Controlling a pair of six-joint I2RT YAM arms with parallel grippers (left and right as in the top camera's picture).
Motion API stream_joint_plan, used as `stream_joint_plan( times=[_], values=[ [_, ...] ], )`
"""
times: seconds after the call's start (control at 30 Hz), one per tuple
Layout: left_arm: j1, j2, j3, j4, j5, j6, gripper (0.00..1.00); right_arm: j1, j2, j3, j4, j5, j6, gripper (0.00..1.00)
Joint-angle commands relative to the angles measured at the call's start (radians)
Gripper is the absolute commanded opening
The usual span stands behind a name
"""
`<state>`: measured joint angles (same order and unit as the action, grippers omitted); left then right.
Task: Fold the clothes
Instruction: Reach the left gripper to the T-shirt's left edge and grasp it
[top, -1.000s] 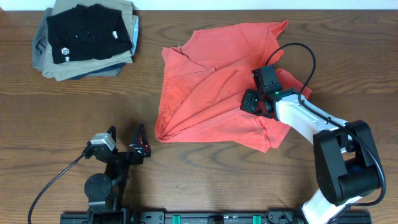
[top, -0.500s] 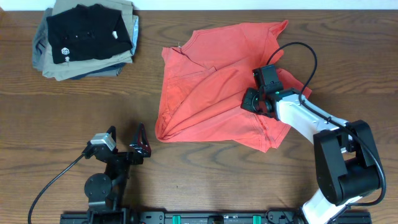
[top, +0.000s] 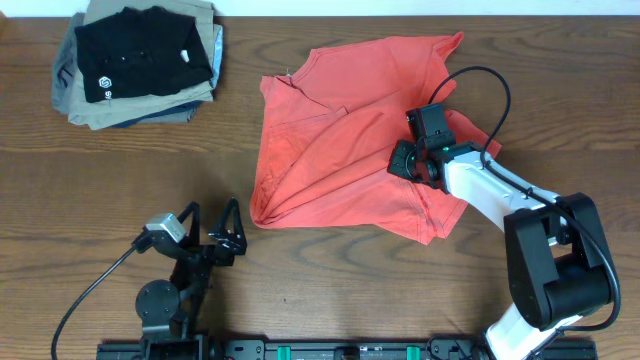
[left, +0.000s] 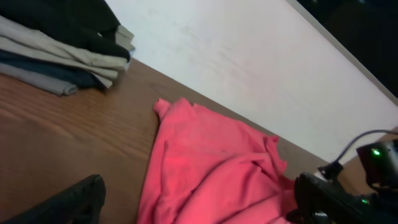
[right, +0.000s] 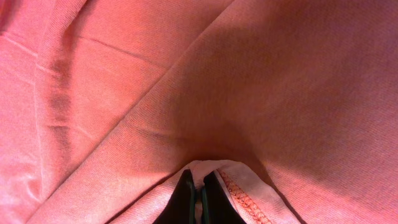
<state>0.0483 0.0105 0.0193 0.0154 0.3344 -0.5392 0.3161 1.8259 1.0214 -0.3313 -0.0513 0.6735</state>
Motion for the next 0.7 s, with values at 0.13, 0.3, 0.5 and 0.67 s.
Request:
stream_joint_plan(
  times=[0.13,0.3,0.5,0.67],
  values=[
    [-0.006,-0.003,-0.014,0.015,0.100,-0.047,0.98,-0.010,0.013,-0.004,0.010,0.026,0.010,0.01],
    [-0.006,-0.003,-0.014,0.017,0.100,-0.074,0.98,-0.010,0.013,-0.004,0.010,0.029,0.010,0.01],
    [-0.006,-0.003,-0.014,0.016,0.100,-0.077,0.98,-0.010,0.013,-0.004,0.011,0.029,0.010,0.02],
    [-0.006,-0.002,-0.014,0.034,0.072,-0.077,0.98,-0.010,0.013,-0.004,0.011,0.030,0.010,0.02]
  ],
)
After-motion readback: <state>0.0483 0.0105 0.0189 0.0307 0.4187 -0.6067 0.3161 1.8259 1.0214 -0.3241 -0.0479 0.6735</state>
